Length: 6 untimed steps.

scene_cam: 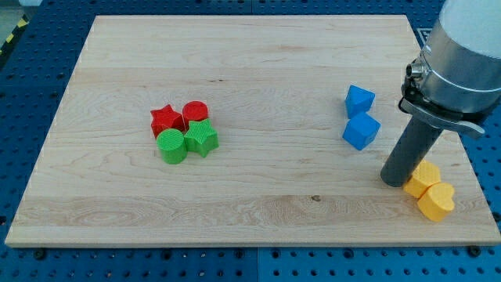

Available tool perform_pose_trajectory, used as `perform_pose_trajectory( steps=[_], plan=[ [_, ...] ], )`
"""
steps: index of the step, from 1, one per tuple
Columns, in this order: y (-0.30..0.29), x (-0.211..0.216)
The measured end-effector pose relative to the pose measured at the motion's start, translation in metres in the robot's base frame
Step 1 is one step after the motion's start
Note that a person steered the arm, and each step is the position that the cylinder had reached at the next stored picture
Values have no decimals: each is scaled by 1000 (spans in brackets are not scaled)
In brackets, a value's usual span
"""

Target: Move the blue cube downwards

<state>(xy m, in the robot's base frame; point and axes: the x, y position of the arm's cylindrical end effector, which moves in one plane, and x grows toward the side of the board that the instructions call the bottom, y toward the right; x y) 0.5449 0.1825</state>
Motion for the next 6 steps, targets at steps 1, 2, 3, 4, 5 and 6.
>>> perform_pose_trajectory(
  steps=[1, 2, 3, 4, 5, 6],
  plan=[
    [0, -1],
    [0, -26],
    [3, -45],
    [12, -46],
    [17, -61],
    [19, -75]
  ],
)
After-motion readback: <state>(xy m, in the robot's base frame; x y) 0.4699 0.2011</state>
